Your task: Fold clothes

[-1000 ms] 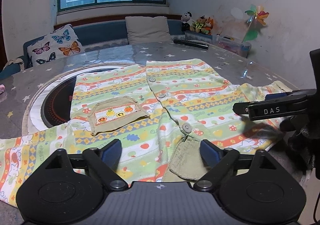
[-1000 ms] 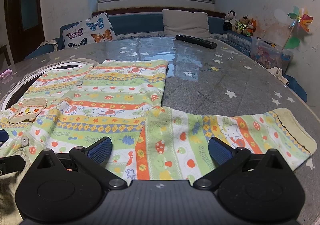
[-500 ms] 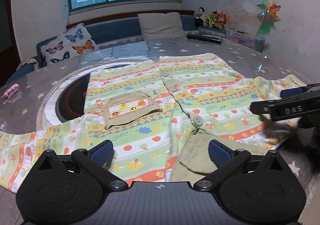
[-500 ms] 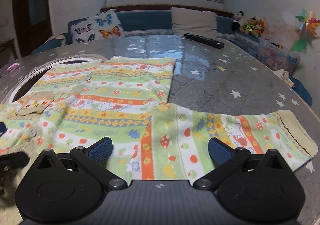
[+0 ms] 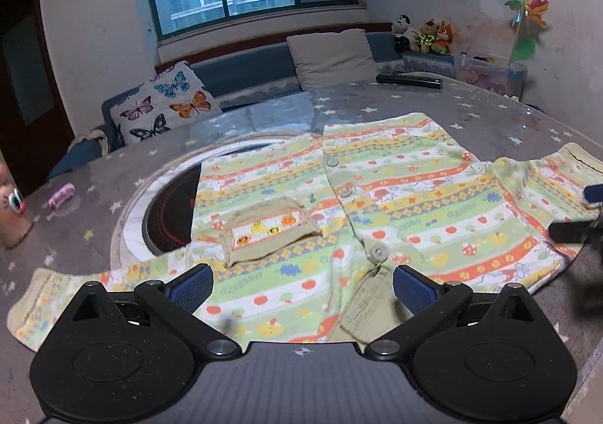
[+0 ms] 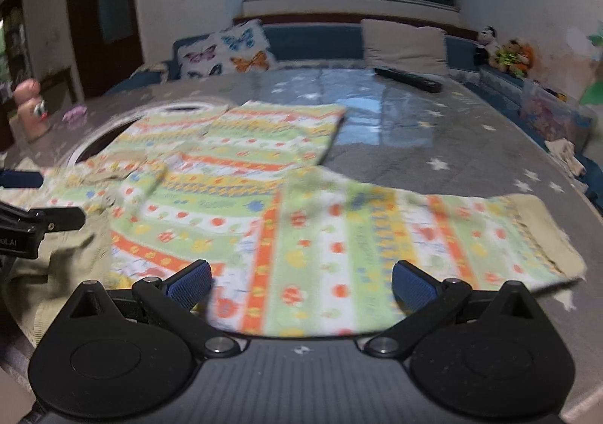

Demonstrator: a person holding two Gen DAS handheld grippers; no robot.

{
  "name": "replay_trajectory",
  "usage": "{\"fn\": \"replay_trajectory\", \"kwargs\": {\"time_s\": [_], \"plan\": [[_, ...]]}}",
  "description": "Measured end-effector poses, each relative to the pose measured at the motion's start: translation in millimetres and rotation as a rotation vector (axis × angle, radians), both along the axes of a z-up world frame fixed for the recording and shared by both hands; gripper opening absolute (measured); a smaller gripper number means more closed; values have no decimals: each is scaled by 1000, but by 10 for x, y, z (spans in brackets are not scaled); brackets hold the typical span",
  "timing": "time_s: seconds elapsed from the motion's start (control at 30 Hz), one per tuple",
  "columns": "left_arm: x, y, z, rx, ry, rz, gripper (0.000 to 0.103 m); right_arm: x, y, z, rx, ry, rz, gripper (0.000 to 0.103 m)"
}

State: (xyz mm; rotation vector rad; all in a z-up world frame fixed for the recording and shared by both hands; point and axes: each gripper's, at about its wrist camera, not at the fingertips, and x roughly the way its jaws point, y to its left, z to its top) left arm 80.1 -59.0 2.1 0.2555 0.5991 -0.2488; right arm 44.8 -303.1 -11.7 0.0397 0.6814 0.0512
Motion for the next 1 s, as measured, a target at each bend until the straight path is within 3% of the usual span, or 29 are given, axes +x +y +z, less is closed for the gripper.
{"fn": "replay_trajectory", "kwargs": {"time_s": [0.3,0.63,0.8,0.97,1.0], "plan": [[77,-191,64,32,-4,2,103,-32,-856,-6,-19,-37,-246,101],[107,-419,35,60,13,-28,103,31,-1543,-115,-14,-6,-418,79],[146,-470,-5,77,23,-28,103,-53,-1517,-118,-16,-28,-405,58],[144,-446,-47,80,34,-18,103,-92,-1502,-99,3,-34,-400,23],[141,-437,-51,81,34,-15,103,-96,-1506,-92,15,-33,-398,20]]}}
